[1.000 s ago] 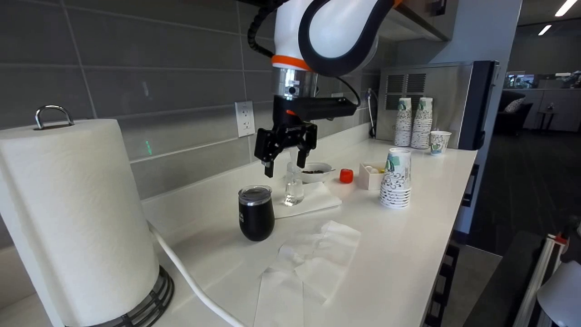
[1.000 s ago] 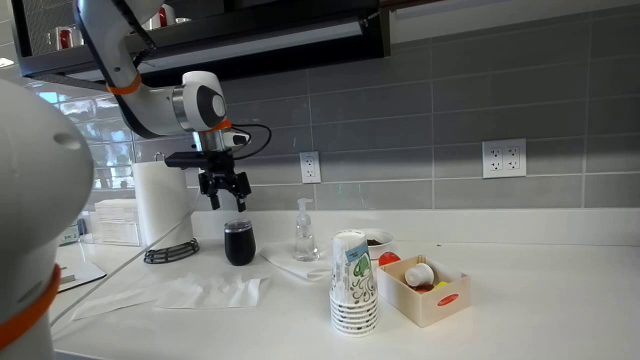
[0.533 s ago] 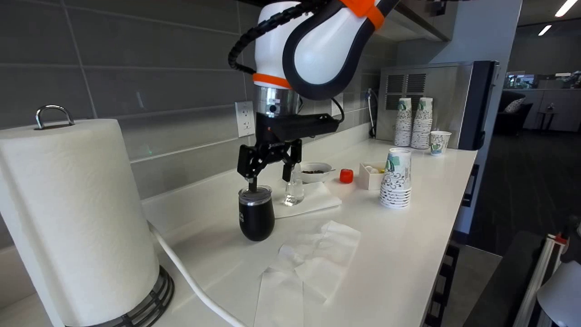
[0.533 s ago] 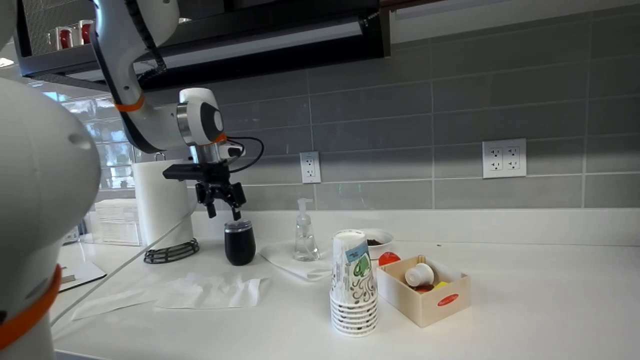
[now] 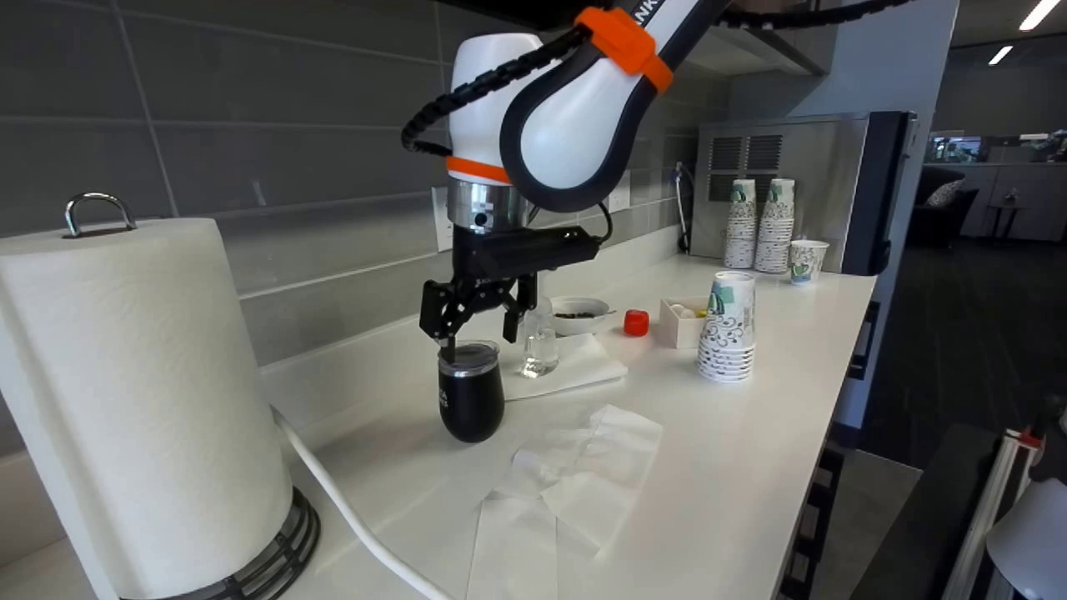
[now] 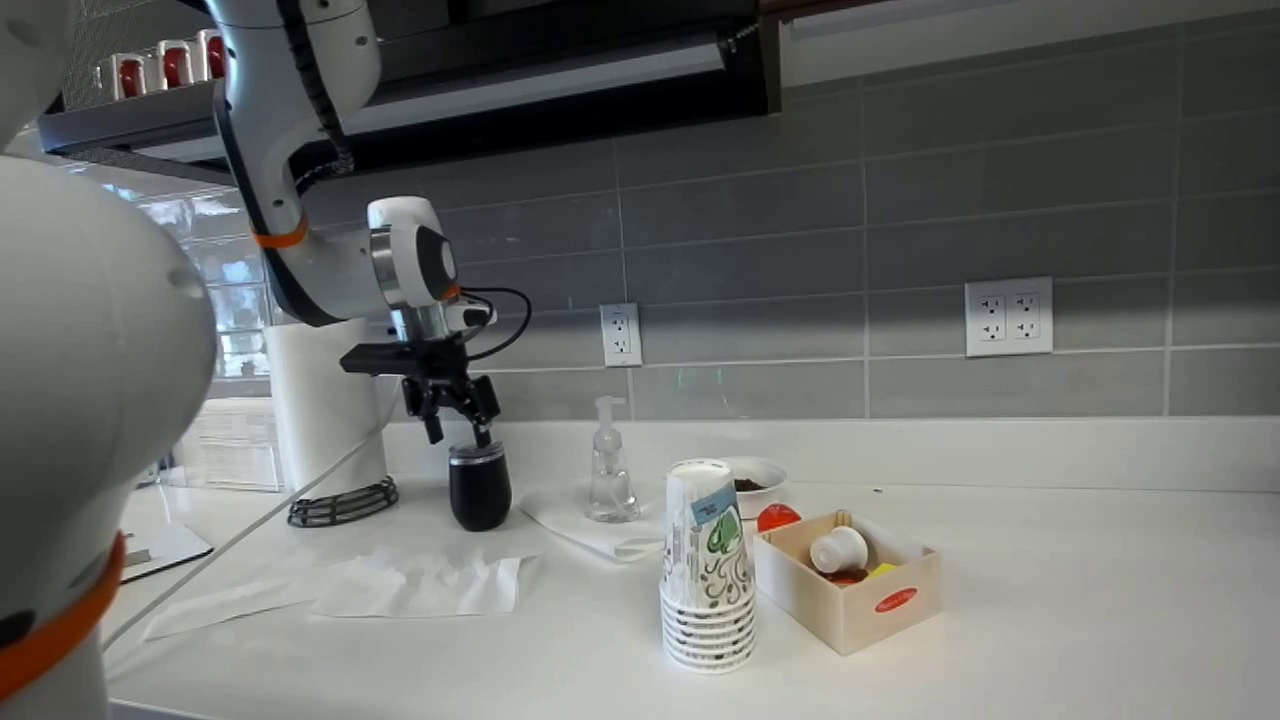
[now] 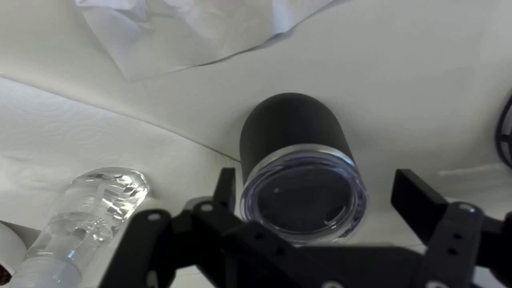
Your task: Remove the lid from the black cup and put it on the table
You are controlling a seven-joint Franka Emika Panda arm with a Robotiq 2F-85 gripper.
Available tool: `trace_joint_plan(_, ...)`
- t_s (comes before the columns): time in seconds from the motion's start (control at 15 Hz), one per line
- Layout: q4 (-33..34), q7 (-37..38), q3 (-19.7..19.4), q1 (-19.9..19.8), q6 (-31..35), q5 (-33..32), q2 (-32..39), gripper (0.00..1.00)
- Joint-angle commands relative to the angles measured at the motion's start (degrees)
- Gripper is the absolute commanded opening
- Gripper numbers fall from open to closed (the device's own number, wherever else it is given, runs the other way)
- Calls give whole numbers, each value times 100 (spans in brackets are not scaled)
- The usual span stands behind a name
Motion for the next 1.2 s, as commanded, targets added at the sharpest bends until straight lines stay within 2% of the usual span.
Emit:
trace_joint_plan(0.0,298,238,-250,209,102,-269,290,100)
trace_joint_plan(1.13,723,245,-706,601,241,-323,727,100)
